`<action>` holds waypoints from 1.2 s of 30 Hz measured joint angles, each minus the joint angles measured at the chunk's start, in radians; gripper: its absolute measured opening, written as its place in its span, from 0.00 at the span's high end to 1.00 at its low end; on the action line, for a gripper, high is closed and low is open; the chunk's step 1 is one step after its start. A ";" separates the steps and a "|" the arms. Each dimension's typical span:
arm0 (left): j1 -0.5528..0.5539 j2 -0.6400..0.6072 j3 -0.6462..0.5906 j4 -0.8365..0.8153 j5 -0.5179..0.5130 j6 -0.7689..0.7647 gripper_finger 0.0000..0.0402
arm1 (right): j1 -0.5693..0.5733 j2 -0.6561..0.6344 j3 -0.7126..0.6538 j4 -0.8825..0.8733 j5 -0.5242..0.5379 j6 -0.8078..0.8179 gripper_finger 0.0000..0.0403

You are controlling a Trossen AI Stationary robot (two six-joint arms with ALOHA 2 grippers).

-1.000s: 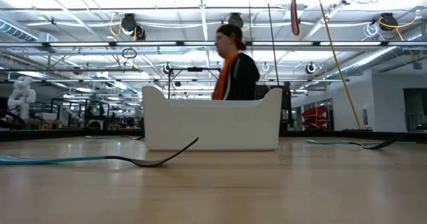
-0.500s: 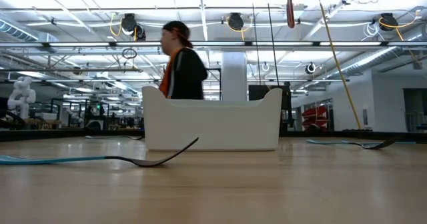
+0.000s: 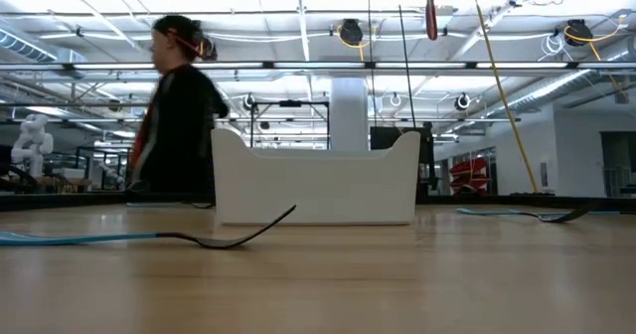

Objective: Sort silverware by color (type)
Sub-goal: Put the orange fork into the white bin

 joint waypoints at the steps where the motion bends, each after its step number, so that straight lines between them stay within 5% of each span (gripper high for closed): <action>1: -0.001 -0.001 0.000 -0.009 -0.005 -0.004 0.64 | 0.000 0.000 0.000 0.000 0.000 -0.005 1.00; 13: -0.005 -0.002 0.000 -0.025 -0.016 -0.003 0.92 | 0.000 0.000 0.000 -0.002 0.002 -0.028 1.00; 19: -0.014 -0.025 0.000 -0.082 -0.035 -0.002 0.97 | 0.000 0.000 0.000 -0.002 0.000 -0.035 0.98; 28: -0.044 -0.133 0.000 -0.392 -0.025 -0.178 0.99 | 0.013 -0.010 0.000 -0.036 -0.016 -0.025 0.86; 36: -0.021 -0.158 -0.001 -0.577 0.324 -0.319 0.99 | 0.019 -0.016 0.000 -0.021 -0.118 -0.023 0.74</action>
